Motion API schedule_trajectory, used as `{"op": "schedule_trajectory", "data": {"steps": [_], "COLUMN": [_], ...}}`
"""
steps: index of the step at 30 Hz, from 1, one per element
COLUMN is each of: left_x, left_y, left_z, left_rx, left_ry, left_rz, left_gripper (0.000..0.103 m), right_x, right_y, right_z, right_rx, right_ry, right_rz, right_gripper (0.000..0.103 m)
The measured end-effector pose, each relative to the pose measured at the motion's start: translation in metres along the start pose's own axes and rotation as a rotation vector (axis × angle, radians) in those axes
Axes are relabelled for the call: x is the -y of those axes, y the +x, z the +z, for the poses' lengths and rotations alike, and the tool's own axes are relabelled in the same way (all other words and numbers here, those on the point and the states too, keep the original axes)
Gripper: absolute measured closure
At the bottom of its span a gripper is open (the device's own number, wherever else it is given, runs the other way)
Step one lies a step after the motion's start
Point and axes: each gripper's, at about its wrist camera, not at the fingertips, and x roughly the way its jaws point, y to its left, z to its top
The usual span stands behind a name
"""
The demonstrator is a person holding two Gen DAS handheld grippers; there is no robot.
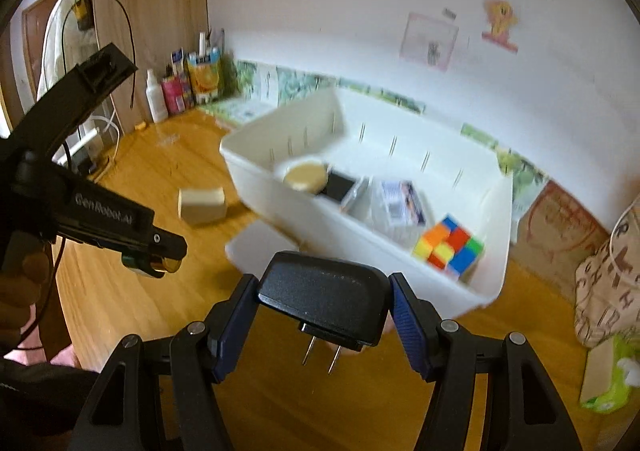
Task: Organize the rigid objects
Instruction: 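Lift the black plug and green block and carry both over the white bin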
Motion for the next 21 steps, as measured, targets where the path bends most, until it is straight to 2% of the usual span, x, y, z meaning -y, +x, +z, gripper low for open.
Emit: {"op": "schedule_trajectory", "data": {"steps": [11,21], "left_x": [0.039,0.056], "left_y": [-0.022,-0.017], "left_z": [0.037,0.059], "left_rx": [0.17,0.3], "left_ry": [0.097,0.151], "left_rz": [-0.057,-0.175], "left_gripper": [0.05,0.05], "right_x": [0.022,0.056], "right_y": [-0.009,0.006], "right_z": [0.035,0.04], "right_rx": [0.135,0.191], "right_ry": [0.054,0.146], "right_rz": [-0.042,-0.086], "right_gripper": [0.037,0.037]}}
